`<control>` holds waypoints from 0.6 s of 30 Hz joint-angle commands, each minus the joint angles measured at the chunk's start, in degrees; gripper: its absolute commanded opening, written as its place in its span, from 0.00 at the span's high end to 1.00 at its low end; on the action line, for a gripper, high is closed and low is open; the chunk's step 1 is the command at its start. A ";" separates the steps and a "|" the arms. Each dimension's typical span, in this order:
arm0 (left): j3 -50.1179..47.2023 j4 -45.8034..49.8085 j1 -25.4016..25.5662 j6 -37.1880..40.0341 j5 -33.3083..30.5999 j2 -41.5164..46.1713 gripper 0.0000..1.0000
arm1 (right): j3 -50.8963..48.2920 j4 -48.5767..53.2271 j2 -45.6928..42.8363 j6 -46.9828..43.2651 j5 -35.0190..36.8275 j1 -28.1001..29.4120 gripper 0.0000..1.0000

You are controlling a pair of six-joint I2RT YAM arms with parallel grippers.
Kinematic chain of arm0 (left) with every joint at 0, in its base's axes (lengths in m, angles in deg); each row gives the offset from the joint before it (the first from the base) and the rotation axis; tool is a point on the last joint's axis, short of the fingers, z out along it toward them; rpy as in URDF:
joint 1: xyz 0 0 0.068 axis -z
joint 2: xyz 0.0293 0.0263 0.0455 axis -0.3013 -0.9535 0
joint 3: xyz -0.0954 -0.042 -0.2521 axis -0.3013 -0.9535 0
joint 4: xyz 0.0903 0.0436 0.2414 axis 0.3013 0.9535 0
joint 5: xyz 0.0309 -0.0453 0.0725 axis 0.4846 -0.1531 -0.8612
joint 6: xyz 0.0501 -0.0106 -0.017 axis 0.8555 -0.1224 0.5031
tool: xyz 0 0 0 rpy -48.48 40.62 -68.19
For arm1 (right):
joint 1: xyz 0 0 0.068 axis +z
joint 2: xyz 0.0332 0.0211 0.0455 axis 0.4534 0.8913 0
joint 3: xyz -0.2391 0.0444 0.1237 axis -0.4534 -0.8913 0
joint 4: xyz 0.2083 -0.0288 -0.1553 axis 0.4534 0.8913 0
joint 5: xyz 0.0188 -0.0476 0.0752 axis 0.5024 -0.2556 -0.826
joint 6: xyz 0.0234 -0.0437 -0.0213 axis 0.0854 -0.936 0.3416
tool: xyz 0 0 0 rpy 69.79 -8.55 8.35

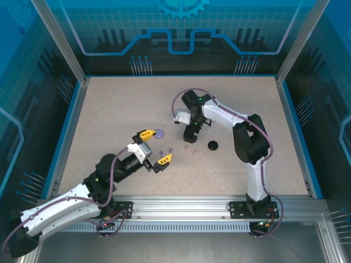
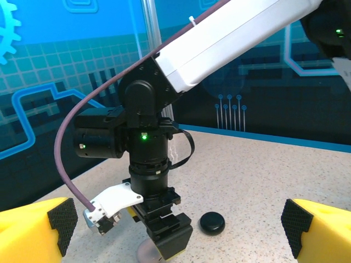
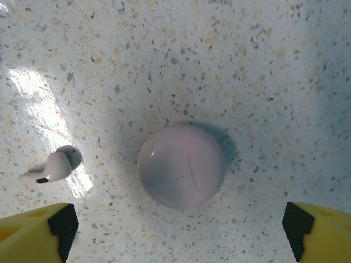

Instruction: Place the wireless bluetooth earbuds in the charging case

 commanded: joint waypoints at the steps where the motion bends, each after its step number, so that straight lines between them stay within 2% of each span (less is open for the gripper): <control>1: 0.10 0.82 -0.12 -1.42 -3.44 1.28 0.01 | 0.80 -0.57 1.17 -6.52 0.19 0.75 0.00; 7: 0.51 2.30 -0.64 -2.01 -3.80 1.70 0.01 | 5.42 3.45 5.46 -10.26 -0.29 0.74 0.00; 18: 0.60 2.78 -1.39 -2.23 -4.08 1.69 0.01 | 7.39 4.98 9.80 -11.70 0.42 0.91 0.05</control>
